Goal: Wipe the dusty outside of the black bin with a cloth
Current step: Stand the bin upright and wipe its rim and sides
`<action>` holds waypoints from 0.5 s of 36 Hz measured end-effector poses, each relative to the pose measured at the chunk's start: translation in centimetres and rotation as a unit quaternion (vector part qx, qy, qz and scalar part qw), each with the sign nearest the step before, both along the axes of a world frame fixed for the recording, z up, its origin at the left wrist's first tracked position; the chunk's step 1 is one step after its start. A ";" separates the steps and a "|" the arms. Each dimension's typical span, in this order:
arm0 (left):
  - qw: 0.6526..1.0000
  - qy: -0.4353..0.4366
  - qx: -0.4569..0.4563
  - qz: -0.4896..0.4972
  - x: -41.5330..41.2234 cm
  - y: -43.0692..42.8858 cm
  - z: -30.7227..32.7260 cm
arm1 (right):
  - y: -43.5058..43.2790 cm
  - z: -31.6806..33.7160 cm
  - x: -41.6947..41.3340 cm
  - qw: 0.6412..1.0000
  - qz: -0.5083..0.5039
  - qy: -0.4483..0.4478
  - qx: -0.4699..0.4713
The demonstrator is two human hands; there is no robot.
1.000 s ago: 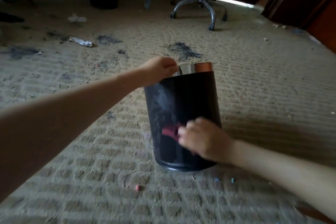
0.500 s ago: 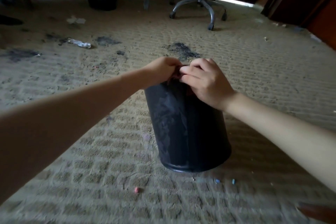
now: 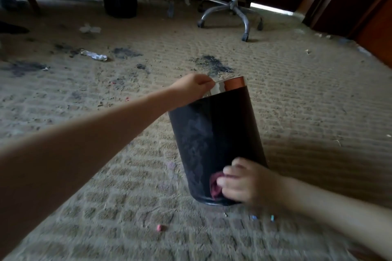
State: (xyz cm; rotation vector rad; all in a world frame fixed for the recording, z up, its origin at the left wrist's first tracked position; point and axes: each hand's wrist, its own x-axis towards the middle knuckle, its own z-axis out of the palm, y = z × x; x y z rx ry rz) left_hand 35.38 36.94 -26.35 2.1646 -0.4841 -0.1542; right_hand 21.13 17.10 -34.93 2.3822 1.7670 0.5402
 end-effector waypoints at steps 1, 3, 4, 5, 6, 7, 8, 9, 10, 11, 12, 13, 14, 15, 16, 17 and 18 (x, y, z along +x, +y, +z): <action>1.000 0.006 -0.005 -0.001 0.1 0.0 0.0 | 0.5 1.2 1.4 0.999 -0.007 -0.022 0.029; 0.999 0.027 -0.018 -0.007 0.4 -0.2 -0.1 | 1.6 3.7 4.5 0.992 -0.026 -0.066 0.108; 0.999 0.035 -0.024 -0.008 0.5 -0.3 -0.1 | 2.2 4.9 5.9 0.986 -0.032 -0.088 0.140; 0.999 0.046 -0.026 -0.008 0.5 -0.3 -0.1 | 2.8 5.9 7.2 0.980 -0.039 -0.107 0.160; 0.997 0.063 -0.031 -0.008 0.4 -0.4 0.0 | 3.4 6.5 8.2 0.978 -0.044 -0.122 0.166; 0.996 0.085 -0.040 -0.009 0.5 -0.4 0.1 | 3.9 6.9 9.1 0.976 -0.050 -0.131 0.165; 0.993 0.108 -0.045 -0.011 0.6 -0.3 0.1 | 4.3 6.9 9.7 0.975 -0.058 -0.133 0.166; 0.991 0.126 -0.045 -0.014 0.6 -0.3 0.1 | 4.7 6.6 10.0 0.974 -0.072 -0.128 0.175; 0.989 0.137 -0.046 -0.015 0.6 -0.2 0.2 | 4.8 6.2 9.9 0.971 -0.088 -0.118 0.187; 0.989 0.140 -0.049 -0.012 0.6 -0.2 0.2 | 4.8 5.8 9.5 0.970 -0.100 -0.108 0.193; 0.989 0.141 -0.050 -0.008 0.6 -0.2 0.3 | 4.7 5.2 8.8 0.972 -0.107 -0.099 0.184; 0.989 0.141 -0.050 -0.004 0.7 -0.2 0.4 | 4.3 4.4 7.9 0.977 -0.107 -0.093 0.157; 0.989 0.138 -0.051 -0.001 0.7 -0.3 0.3 | 3.8 3.3 6.6 0.984 -0.105 -0.084 0.117; 0.990 0.133 -0.054 0.002 0.8 -0.2 0.3 | 3.2 2.0 5.1 0.990 -0.098 -0.069 0.077; 0.990 0.127 -0.054 0.005 0.7 -0.2 0.3 | 2.6 0.7 3.4 0.994 -0.087 -0.048 0.046; 0.991 0.124 -0.056 0.007 0.5 -0.3 0.3 | 1.9 -0.8 1.7 0.997 -0.072 -0.023 0.023; 0.991 0.120 -0.054 0.006 0.2 -0.3 0.3 | 1.3 -2.2 0.1 0.998 -0.057 0.001 0.001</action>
